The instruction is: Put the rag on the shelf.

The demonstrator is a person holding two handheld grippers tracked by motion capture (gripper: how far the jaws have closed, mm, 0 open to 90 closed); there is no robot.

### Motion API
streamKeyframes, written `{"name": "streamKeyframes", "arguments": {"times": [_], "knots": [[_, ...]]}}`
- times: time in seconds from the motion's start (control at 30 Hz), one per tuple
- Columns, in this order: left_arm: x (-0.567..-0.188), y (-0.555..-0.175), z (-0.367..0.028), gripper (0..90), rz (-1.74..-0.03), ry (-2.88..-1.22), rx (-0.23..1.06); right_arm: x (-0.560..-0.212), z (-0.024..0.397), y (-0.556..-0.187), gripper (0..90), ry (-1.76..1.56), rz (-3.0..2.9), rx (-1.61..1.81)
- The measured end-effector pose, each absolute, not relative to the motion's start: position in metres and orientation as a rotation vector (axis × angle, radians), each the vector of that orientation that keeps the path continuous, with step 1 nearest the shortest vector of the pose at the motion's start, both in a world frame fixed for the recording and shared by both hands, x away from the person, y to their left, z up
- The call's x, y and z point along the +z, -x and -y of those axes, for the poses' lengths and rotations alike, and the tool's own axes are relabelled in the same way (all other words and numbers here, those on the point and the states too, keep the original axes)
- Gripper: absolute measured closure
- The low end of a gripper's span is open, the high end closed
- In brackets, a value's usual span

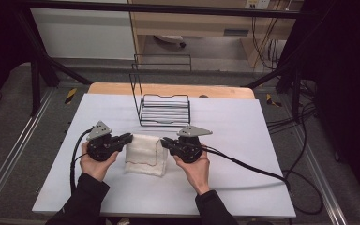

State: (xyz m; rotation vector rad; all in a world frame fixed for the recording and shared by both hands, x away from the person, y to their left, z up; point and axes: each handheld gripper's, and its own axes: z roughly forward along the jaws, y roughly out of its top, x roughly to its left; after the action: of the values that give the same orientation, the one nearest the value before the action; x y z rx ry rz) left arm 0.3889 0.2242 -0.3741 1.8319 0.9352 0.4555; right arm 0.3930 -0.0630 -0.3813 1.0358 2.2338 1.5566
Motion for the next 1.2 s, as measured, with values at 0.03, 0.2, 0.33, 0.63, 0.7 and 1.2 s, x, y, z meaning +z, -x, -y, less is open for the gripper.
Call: {"name": "streamKeyframes", "arguments": {"times": [0.03,0.2,0.33,0.63,0.7,1.2], "knots": [[-0.373,-0.388,-0.224,83.1,-0.929,-1.829,0.455,-0.38,0.063,-0.393,83.6,-1.029,-2.229,1.555],[-0.368,-0.385,-0.223,83.2,-0.92,-1.806,0.472,-0.372,0.064,-0.39,83.6,-0.997,-2.215,1.553],[-0.365,-0.382,-0.223,83.2,-0.914,-1.786,0.482,-0.367,0.064,-0.388,83.7,-0.963,-2.203,1.551],[-0.357,-0.376,-0.221,83.2,-0.895,-1.744,0.504,-0.357,0.068,-0.385,83.7,-0.922,-2.171,1.574],[-0.355,-0.375,-0.22,83.2,-0.891,-1.741,0.509,-0.355,0.069,-0.384,83.7,-0.918,-2.164,1.578],[-0.339,-0.373,-0.214,83.2,-0.845,-1.707,0.534,-0.34,0.079,-0.382,83.8,-0.886,-2.103,1.631]]}}
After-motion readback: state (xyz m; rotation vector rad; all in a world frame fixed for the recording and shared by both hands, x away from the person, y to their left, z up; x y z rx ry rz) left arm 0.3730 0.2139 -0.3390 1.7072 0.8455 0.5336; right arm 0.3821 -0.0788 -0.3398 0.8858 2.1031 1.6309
